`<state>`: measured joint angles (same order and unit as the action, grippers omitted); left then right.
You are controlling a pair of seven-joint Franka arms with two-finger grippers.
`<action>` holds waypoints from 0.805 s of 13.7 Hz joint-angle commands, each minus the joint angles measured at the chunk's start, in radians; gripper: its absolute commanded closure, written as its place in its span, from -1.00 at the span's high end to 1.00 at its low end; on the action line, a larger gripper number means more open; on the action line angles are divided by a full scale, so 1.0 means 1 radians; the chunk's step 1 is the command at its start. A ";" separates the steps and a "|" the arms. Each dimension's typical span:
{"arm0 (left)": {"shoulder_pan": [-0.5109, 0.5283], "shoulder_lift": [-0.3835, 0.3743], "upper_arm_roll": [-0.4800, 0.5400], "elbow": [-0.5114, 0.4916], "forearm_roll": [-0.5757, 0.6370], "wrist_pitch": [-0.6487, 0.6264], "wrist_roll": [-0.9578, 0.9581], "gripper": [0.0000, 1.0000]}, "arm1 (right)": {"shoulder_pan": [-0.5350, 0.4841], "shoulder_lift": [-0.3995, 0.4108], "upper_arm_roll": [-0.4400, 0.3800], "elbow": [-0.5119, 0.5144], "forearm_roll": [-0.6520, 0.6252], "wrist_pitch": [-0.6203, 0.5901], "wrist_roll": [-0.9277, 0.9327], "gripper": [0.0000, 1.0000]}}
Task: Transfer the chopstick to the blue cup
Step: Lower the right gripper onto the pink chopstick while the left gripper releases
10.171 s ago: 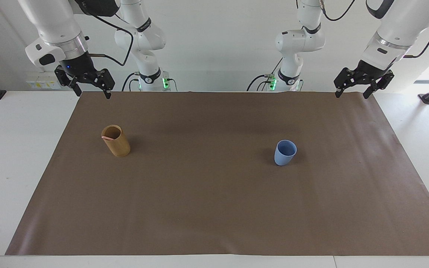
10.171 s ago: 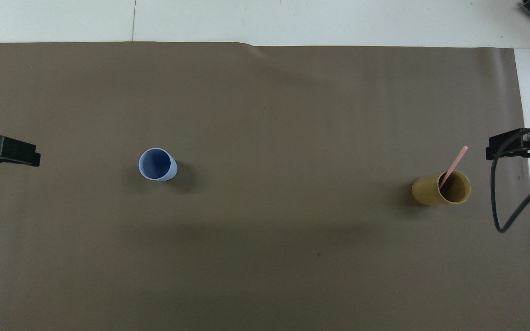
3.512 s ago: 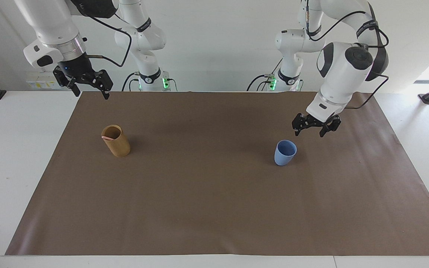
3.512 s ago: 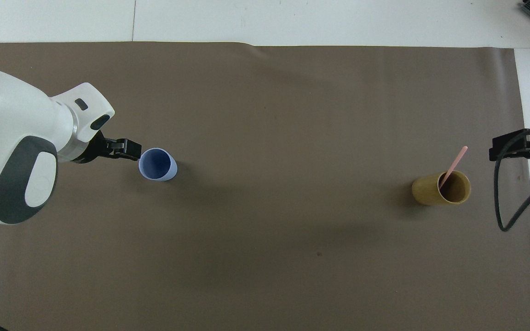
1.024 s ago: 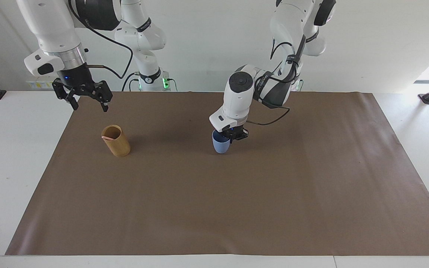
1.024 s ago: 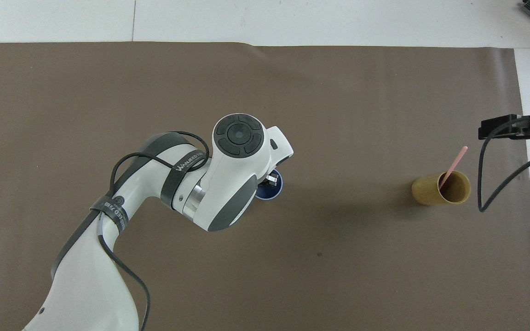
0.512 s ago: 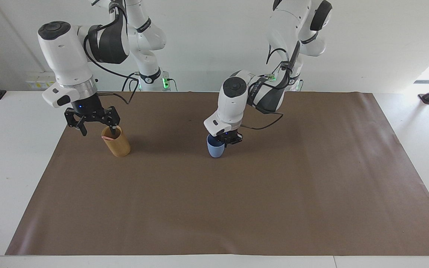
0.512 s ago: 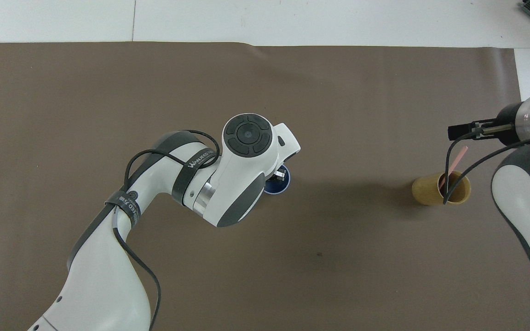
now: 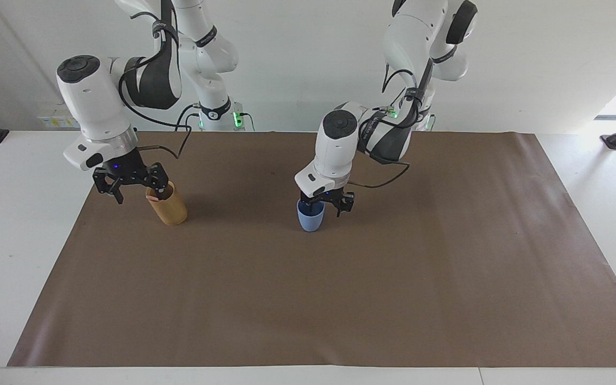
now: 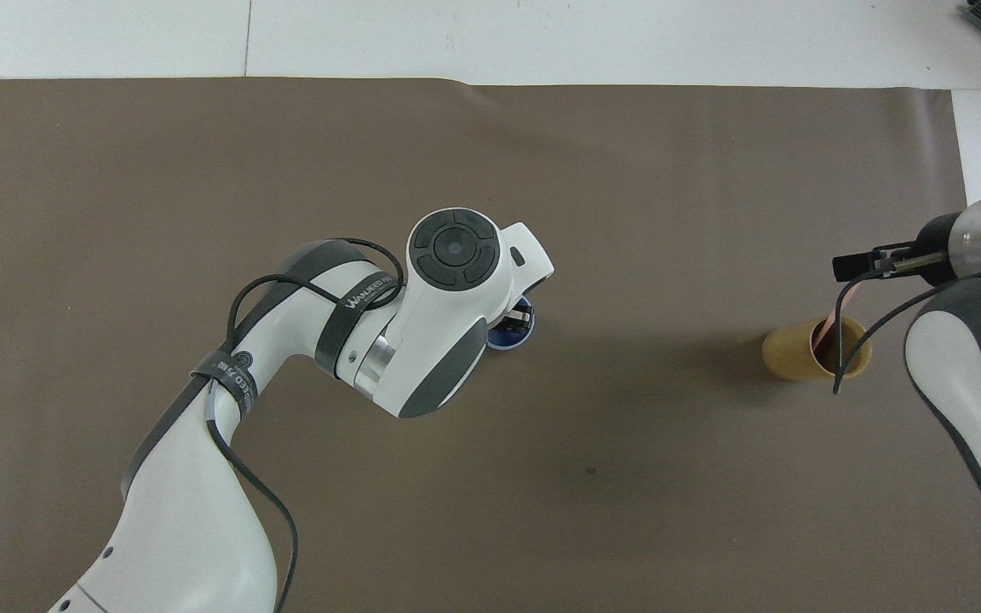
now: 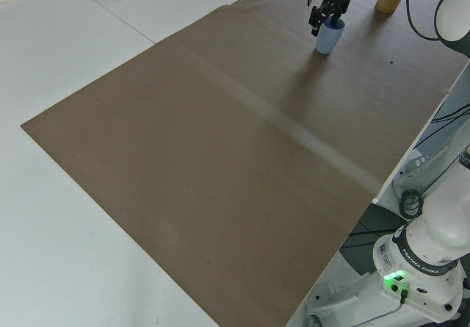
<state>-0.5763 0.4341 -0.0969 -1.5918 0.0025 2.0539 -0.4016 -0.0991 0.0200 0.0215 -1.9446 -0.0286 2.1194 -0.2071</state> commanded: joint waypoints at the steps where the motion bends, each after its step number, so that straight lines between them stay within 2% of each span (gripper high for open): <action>1: 0.067 -0.086 0.002 0.004 0.025 -0.080 -0.014 1.00 | -0.010 -0.029 0.006 -0.037 0.021 0.021 -0.017 0.24; 2: 0.110 -0.110 0.000 0.003 0.024 -0.092 -0.006 1.00 | -0.010 -0.029 0.006 -0.039 0.022 0.022 -0.015 0.16; 3: 0.146 -0.132 0.000 0.001 0.024 -0.106 0.001 1.00 | -0.010 -0.028 0.006 -0.039 0.022 0.024 -0.014 -0.05; 5: 0.222 -0.170 -0.001 -0.008 0.022 -0.139 0.041 1.00 | -0.008 -0.028 0.006 -0.040 0.051 0.024 -0.011 -0.29; 7: 0.303 -0.215 -0.003 -0.033 0.011 -0.156 0.153 1.00 | -0.007 -0.028 0.006 -0.040 0.064 0.022 -0.006 -0.71; 8: 0.344 -0.227 -0.003 -0.034 0.011 -0.190 0.203 1.00 | -0.005 -0.026 0.006 -0.039 0.064 0.024 -0.006 -1.00; 11: 0.450 -0.264 -0.001 -0.033 0.011 -0.250 0.321 1.00 | -0.008 -0.017 0.006 -0.025 0.065 0.037 -0.006 -1.00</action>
<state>-0.1858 0.2217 -0.0858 -1.5887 0.0082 1.8411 -0.1502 -0.0982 0.0185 0.0219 -1.9527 0.0181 2.1277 -0.2068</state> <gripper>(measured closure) 0.000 0.925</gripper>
